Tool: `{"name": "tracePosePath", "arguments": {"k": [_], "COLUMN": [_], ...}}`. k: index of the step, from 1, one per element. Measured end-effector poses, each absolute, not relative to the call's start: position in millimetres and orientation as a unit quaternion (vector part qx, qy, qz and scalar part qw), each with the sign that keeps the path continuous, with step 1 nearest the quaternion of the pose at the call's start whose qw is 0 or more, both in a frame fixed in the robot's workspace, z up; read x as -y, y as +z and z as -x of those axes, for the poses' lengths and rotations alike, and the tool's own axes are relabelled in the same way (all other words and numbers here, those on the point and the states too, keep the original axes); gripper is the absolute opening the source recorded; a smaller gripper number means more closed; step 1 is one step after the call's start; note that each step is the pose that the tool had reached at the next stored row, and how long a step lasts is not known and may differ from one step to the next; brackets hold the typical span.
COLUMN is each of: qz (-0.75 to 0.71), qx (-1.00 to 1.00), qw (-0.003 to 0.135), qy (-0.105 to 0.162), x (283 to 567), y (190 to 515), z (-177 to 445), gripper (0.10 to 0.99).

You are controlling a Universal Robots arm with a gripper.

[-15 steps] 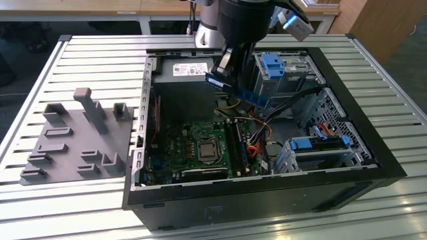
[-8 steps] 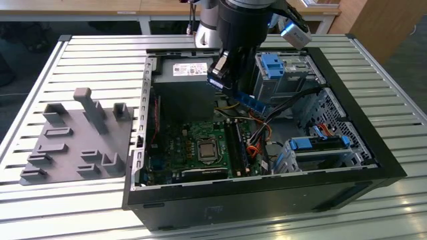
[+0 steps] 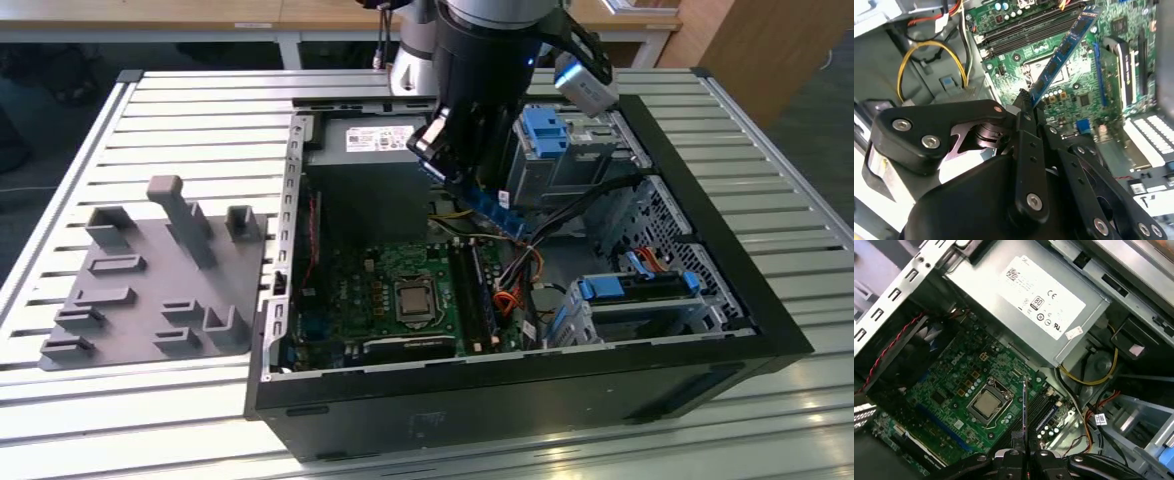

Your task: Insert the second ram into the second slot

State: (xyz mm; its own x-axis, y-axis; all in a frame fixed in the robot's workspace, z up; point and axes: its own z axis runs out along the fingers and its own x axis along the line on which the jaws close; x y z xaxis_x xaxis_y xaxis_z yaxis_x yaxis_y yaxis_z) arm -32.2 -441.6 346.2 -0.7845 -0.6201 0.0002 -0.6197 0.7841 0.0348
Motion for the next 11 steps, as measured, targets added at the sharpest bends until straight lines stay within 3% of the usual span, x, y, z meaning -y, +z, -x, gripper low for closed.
{"name": "tracePosePath", "arguments": {"k": [11], "qz": [-0.232], "qx": [0.973], "qw": [0.004], "qy": [-0.017], "x": [441.6], "y": [336.9], "z": [32.3], "gripper": [0.141]}}
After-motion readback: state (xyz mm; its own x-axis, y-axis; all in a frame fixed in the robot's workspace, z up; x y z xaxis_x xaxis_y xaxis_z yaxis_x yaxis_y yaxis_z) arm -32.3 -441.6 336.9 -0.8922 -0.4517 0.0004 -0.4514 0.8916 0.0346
